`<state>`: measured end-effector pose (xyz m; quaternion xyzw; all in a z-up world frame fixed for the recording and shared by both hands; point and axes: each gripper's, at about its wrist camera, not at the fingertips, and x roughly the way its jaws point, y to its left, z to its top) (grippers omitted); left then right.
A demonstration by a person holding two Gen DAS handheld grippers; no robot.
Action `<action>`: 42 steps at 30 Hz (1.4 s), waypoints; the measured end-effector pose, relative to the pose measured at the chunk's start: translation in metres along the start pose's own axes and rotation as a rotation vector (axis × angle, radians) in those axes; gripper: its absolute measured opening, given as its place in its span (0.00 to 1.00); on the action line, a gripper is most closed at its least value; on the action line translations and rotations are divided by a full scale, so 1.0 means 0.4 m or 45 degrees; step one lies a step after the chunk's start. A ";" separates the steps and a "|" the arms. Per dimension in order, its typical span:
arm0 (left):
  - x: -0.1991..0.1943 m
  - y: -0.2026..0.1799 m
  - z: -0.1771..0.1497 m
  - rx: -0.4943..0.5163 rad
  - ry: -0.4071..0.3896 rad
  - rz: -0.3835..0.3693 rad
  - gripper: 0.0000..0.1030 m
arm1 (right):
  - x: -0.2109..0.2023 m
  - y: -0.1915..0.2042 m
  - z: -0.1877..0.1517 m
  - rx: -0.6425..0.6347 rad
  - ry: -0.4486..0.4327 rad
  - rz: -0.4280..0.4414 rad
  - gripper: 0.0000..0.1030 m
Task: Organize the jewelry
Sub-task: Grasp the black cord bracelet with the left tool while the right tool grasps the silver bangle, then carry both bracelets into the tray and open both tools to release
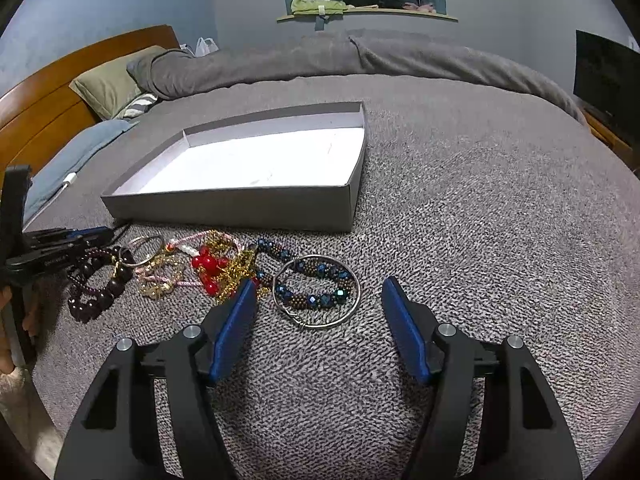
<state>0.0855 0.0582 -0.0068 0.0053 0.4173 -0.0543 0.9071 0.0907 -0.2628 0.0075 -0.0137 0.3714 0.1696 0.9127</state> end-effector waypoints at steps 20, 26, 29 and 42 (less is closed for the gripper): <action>-0.176 -0.052 0.033 0.046 -0.262 0.006 0.13 | -0.062 -0.005 0.018 0.006 -0.108 -0.031 0.45; -0.216 -0.095 0.115 0.064 -0.344 -0.039 0.13 | -0.107 0.009 0.088 0.007 -0.220 -0.014 0.45; -0.208 -0.102 0.173 0.054 -0.370 -0.064 0.13 | -0.106 0.019 0.144 0.015 -0.266 0.011 0.45; 0.016 -0.017 0.328 -0.109 -0.200 -0.036 0.13 | 0.044 0.051 0.270 -0.033 -0.176 0.006 0.45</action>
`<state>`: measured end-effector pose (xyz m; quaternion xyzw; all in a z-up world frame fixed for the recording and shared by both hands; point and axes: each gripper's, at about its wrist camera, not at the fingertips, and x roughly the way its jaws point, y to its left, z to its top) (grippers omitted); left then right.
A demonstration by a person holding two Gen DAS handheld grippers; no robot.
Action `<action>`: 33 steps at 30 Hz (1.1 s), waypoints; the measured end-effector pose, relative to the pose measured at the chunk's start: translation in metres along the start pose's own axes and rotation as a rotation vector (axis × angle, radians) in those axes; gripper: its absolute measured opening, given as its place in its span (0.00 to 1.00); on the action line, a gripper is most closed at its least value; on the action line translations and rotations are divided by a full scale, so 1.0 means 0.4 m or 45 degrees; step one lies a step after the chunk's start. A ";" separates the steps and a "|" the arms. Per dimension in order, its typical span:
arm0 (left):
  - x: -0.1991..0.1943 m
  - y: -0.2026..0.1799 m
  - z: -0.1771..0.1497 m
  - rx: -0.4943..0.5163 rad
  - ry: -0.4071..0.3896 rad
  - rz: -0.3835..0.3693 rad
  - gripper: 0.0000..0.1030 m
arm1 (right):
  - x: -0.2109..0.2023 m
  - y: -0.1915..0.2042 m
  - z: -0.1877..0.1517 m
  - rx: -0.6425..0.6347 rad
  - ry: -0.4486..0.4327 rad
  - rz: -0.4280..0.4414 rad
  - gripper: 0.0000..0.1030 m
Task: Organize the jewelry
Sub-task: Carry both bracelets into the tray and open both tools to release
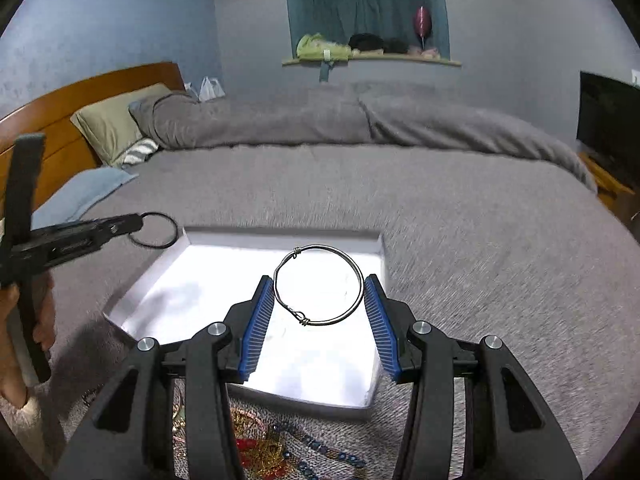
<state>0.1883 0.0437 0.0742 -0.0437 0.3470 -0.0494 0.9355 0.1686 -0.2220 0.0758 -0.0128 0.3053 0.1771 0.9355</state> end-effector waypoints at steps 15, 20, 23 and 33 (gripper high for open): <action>0.230 0.046 0.022 0.074 0.300 0.123 0.13 | 0.152 0.038 -0.052 -0.115 0.264 0.016 0.45; 0.249 0.052 0.015 0.071 0.329 0.133 0.13 | 0.170 0.052 -0.061 -0.145 0.284 -0.008 0.45; 0.254 0.048 0.013 0.086 0.331 0.147 0.14 | 0.172 0.056 -0.064 -0.151 0.286 -0.013 0.45; 0.250 0.042 0.009 0.101 0.310 0.154 0.23 | 0.164 0.060 -0.074 -0.153 0.290 -0.019 0.46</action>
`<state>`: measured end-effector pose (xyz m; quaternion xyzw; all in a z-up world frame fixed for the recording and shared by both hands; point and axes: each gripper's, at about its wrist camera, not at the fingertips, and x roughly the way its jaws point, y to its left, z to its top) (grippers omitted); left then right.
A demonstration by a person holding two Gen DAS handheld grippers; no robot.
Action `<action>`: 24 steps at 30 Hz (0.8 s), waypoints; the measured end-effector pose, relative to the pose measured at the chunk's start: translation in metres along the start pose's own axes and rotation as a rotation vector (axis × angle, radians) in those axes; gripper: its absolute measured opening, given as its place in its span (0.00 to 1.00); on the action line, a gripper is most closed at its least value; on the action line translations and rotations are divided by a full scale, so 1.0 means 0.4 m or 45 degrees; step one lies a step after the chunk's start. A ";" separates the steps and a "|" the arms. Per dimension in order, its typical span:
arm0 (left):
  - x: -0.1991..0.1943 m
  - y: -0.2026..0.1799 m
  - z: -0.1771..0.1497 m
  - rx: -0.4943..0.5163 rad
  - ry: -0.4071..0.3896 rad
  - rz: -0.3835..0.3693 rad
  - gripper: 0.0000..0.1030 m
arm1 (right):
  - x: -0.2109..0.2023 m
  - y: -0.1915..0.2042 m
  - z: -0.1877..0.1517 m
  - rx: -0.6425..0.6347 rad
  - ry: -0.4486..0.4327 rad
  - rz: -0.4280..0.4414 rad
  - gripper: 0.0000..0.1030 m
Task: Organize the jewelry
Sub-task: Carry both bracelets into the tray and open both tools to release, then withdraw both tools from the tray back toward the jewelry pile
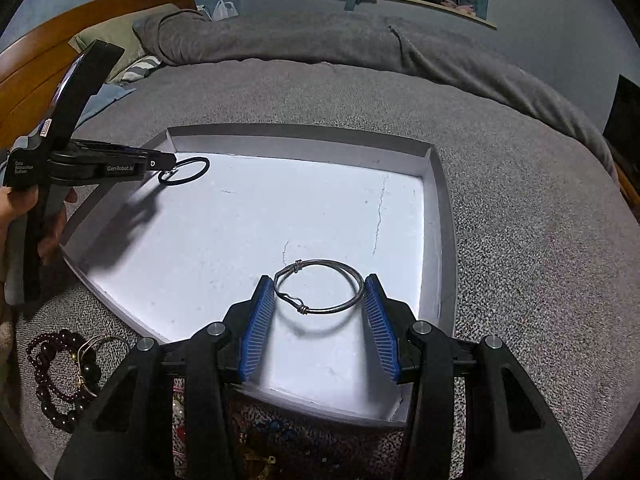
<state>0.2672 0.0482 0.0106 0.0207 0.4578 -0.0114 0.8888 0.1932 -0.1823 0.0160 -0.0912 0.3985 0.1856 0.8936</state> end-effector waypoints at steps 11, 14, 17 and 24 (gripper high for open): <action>-0.098 -0.017 -0.024 0.015 -0.161 0.051 0.64 | -0.027 -0.019 0.001 0.026 -0.063 0.055 0.73; -0.139 -0.028 -0.039 0.019 -0.199 0.061 0.65 | -0.051 -0.024 0.003 0.040 -0.113 0.072 0.80; -0.181 -0.035 -0.050 0.010 -0.229 0.071 0.68 | -0.078 -0.019 0.007 0.042 -0.157 0.061 0.86; -0.284 -0.047 -0.096 -0.043 -0.324 0.095 0.87 | -0.129 -0.023 0.004 0.083 -0.230 0.047 0.95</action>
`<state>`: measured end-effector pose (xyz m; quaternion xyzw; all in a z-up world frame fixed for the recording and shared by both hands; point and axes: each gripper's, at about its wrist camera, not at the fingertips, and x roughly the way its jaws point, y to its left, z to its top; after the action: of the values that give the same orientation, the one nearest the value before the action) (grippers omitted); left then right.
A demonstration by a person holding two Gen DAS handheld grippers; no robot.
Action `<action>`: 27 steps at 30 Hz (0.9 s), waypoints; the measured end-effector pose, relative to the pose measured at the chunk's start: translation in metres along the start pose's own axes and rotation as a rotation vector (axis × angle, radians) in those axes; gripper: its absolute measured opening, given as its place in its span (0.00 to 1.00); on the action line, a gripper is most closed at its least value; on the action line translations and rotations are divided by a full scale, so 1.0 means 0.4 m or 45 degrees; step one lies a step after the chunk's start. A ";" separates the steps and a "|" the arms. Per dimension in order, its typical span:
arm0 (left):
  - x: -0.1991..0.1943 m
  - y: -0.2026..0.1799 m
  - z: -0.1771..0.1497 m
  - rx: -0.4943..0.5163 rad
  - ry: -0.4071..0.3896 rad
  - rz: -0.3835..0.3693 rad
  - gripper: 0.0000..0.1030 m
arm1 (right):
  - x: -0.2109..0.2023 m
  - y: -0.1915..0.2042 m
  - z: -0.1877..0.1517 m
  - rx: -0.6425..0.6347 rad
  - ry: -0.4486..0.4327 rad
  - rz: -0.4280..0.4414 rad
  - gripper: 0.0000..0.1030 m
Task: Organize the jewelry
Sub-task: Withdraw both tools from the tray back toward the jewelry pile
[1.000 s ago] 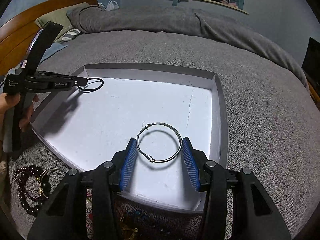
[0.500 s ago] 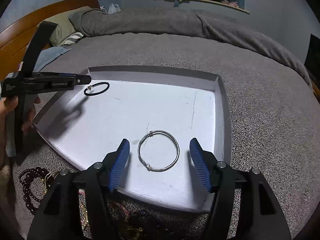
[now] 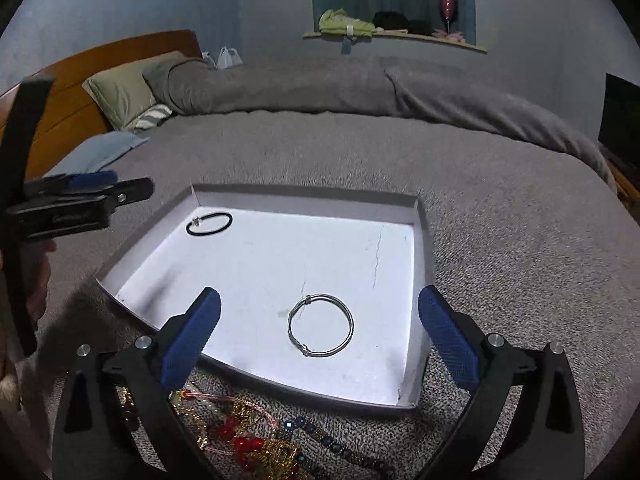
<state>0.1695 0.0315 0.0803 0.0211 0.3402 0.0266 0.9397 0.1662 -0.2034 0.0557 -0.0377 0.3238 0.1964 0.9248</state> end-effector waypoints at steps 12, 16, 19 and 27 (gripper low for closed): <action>-0.122 -0.021 -0.090 -0.009 -0.084 0.037 0.90 | -0.077 0.001 -0.054 0.057 -0.037 -0.030 0.95; -0.150 -0.023 -0.139 -0.014 -0.114 0.039 0.91 | -0.114 -0.004 -0.081 0.054 -0.073 -0.053 0.95; -0.158 -0.013 -0.182 -0.054 -0.118 0.010 0.91 | -0.145 -0.023 -0.118 0.072 -0.101 -0.090 0.95; -0.177 -0.025 -0.266 0.036 -0.107 -0.046 0.91 | -0.196 -0.070 -0.203 0.121 -0.109 -0.164 0.95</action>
<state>0.0474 0.0191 0.0434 0.0295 0.3013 0.0039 0.9531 0.0737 -0.2717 0.0381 -0.0059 0.2898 0.1224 0.9492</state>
